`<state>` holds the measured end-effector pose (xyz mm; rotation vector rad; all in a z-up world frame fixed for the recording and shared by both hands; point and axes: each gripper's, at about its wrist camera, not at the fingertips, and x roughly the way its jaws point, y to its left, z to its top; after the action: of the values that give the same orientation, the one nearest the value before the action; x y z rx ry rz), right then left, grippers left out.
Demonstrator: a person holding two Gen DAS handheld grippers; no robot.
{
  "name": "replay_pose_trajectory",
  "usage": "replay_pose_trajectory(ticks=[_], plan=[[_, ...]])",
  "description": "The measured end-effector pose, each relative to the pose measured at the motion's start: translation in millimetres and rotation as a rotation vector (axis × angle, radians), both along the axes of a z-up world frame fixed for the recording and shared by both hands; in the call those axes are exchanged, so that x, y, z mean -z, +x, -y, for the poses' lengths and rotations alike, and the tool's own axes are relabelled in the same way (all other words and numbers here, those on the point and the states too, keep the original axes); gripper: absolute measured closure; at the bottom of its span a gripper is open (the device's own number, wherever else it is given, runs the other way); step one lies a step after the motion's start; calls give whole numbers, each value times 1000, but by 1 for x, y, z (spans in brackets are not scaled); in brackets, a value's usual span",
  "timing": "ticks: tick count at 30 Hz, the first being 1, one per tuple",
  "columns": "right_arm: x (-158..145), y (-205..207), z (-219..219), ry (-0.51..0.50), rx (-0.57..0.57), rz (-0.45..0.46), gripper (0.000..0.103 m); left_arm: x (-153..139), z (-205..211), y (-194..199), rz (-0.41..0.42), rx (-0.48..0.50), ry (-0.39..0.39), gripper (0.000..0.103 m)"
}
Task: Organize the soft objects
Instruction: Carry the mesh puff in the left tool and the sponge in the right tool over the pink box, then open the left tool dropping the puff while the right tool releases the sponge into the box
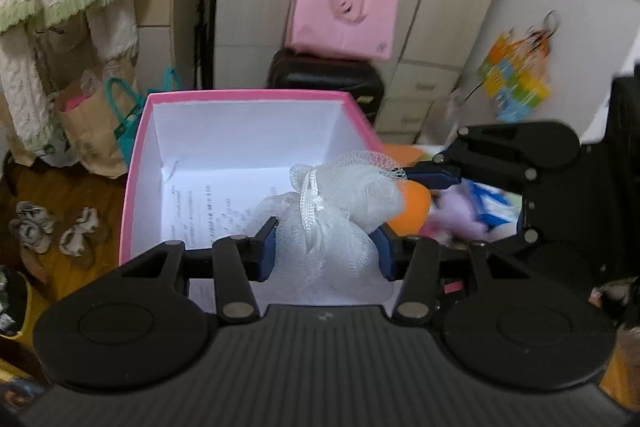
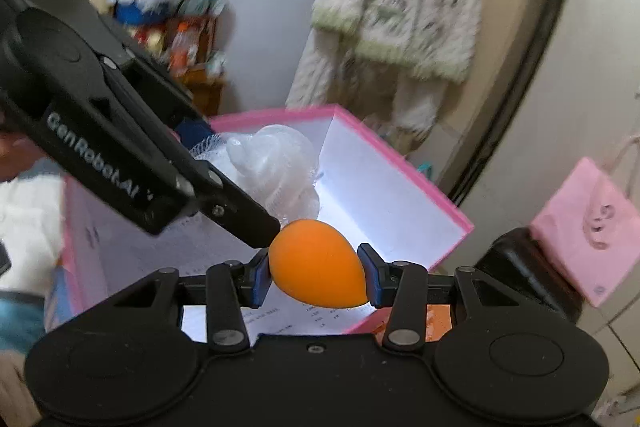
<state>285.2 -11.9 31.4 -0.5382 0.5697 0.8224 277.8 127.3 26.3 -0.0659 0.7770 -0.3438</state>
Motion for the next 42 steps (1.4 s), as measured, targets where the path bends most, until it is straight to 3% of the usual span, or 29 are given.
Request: replay_pose_trajectory(ticks=[5,9,14,18,23,30,34,42], plan=[[11,34,-18,-84,-34,-84,53,18,-4,32,-89,-25,26,56],[16,47,-35,-160,-93,-150,53,28,-2,39,-122,-17,98,56],[30,49,-46,-232,-148,-155,53,36,1,43,-146,-32,174,56],[38,42,-51,-267,-180,-131,53,36,-3,49,-154,-44,166,54],[45,45,-51,-287,-163,-171,52,41,-3,54,-192,-43,189,49],[39,48,-51,-222,-136,-177,33,30,-7,45,-148,-51,168,38],[27,41,-36,-97,-89,-169,32,16,-21,25,-89,-71,70,30],[-9,7,5,123,-26,-197,31,-8,-37,-21,12,-84,16,29]])
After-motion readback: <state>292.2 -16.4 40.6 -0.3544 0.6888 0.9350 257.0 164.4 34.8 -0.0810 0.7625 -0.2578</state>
